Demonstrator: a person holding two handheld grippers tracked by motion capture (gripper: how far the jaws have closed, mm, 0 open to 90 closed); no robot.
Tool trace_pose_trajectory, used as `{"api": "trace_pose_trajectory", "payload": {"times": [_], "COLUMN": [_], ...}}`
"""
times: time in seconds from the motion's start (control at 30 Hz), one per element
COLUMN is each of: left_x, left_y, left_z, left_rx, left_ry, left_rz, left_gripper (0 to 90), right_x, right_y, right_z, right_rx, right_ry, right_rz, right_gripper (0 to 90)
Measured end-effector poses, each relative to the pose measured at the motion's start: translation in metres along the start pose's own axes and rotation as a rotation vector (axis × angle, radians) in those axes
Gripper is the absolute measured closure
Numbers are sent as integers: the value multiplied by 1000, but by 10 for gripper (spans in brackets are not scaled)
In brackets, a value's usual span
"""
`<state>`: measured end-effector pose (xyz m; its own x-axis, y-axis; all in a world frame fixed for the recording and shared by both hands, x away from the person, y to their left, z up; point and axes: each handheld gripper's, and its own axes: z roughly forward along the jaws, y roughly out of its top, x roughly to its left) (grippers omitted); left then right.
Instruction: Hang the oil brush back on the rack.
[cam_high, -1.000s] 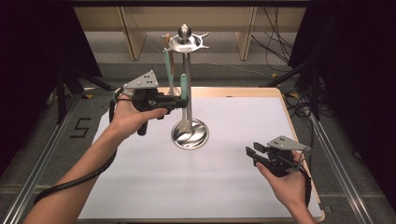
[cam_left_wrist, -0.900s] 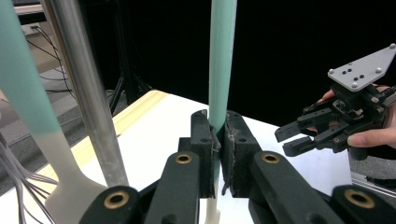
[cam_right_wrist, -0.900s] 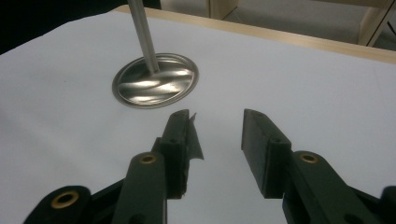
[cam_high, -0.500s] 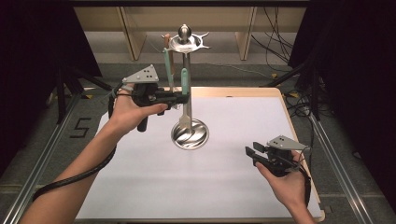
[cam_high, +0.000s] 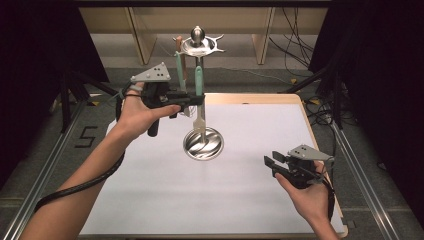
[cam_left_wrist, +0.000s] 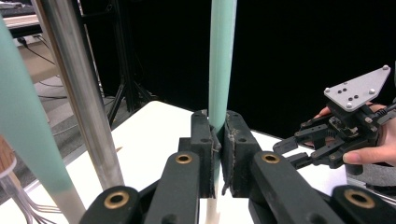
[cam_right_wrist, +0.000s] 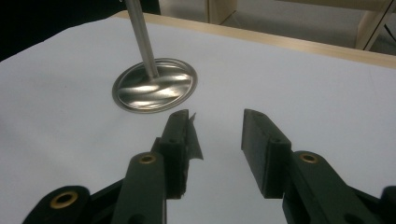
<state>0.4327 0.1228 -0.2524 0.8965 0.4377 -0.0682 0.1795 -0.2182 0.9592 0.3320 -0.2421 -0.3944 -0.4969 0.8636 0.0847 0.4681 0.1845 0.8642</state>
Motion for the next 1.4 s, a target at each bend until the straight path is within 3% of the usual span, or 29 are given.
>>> {"api": "trace_pose_trajectory", "payload": {"times": [0.17, 0.23, 0.5, 0.67, 1.33, 1.37, 1.4], "left_x": [1, 2, 3, 3, 7, 7, 7], "left_y": [2, 3, 4, 7, 9, 9, 10], "left_z": [0, 1, 1, 1, 3, 3, 3], "left_rx": [-4, -5, -5, -2, 4, 5, 2], "left_ry": [2, 2, 0, -2, -9, -8, -9], "left_rz": [3, -2, -2, -3, -27, -25, -27], "left_gripper": [835, 835, 836, 835, 835, 836, 836], "right_x": [1, -1, 1, 0, 0, 3, 3], "right_y": [0, 0, 0, 0, 0, -1, 0], "right_z": [1, 1, 2, 2, 2, 2, 2], "right_rx": [3, -3, -2, 0, -1, 14, 16], "right_ry": [15, 0, 19, -2, -4, 5, 6], "right_rz": [14, -10, 13, -16, -16, 29, 33], "right_gripper": [625, 625, 625, 624, 623, 623, 623]}}
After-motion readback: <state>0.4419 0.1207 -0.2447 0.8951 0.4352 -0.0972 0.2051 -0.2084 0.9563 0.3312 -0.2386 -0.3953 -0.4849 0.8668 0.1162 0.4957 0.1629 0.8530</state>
